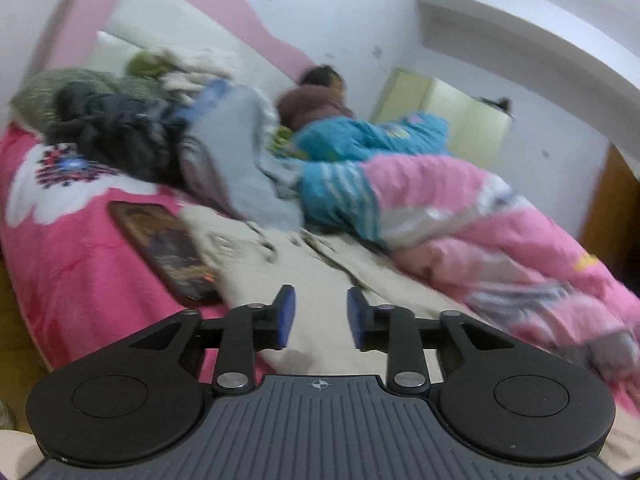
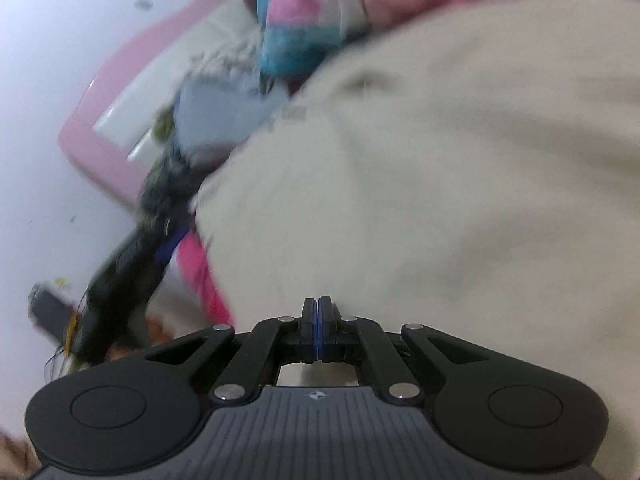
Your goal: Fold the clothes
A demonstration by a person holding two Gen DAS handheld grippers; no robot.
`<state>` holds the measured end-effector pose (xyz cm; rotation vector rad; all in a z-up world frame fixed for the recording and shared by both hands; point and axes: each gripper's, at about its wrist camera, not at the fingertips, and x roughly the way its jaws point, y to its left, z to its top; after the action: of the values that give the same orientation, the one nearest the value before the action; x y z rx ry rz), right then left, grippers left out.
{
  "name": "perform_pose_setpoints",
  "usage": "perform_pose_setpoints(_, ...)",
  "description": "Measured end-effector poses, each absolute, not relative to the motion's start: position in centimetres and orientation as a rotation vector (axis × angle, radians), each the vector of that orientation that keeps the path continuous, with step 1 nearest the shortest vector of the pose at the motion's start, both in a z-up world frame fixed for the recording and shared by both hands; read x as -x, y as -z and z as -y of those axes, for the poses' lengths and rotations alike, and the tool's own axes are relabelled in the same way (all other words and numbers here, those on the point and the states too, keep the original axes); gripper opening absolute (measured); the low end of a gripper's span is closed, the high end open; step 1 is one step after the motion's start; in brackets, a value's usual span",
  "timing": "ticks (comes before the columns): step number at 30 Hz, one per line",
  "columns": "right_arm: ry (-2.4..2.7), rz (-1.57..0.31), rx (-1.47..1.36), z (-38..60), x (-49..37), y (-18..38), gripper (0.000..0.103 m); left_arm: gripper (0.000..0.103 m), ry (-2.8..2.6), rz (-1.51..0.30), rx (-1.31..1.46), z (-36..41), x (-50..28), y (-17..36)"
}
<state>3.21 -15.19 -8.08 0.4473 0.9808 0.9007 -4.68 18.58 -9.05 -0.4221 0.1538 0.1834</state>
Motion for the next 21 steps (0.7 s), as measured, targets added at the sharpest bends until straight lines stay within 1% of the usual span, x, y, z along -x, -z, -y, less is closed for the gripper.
perform_pose_setpoints(4, -0.988, -1.111, -0.435, 15.9, 0.4, 9.7, 0.000, 0.030, -0.038, -0.197, 0.357, -16.3, 3.9, 8.3)
perform_pose_setpoints(5, -0.987, -1.115, -0.431, 16.5, 0.9, 9.6, 0.000, 0.031, 0.002, -0.210, 0.343, -15.6, 3.7, 8.2)
perform_pose_setpoints(7, -0.964, -1.061, -0.453, 18.3, 1.2, 8.6, 0.000, 0.031, 0.080, -0.240, 0.318, -14.2, 3.1, 8.2)
perform_pose_setpoints(9, -0.912, -0.960, -0.533, 20.9, 0.1, 7.1, 0.000, 0.032, 0.112, -0.280, 0.300, -13.2, 2.5, 8.6)
perform_pose_setpoints(12, -0.829, -0.863, -0.627, 23.6, -1.6, 6.1, 0.000, 0.032, 0.099, -0.335, 0.269, -12.3, 1.7, 9.3)
perform_pose_setpoints(14, -0.817, -0.853, -0.609, 23.4, -1.8, 6.1, 0.000, 0.032, 0.075, -0.355, 0.276, -12.5, 1.6, 9.7)
perform_pose_setpoints(16, -0.862, -0.854, -0.579, 21.1, -1.4, 6.5, 0.000, 0.032, 0.049, -0.373, 0.284, -12.8, 1.5, 10.1)
perform_pose_setpoints(21, -0.906, -0.781, -0.383, 17.1, -1.4, 6.3, 0.000, 0.031, -0.018, -0.389, 0.298, -14.2, 1.5, 10.8)
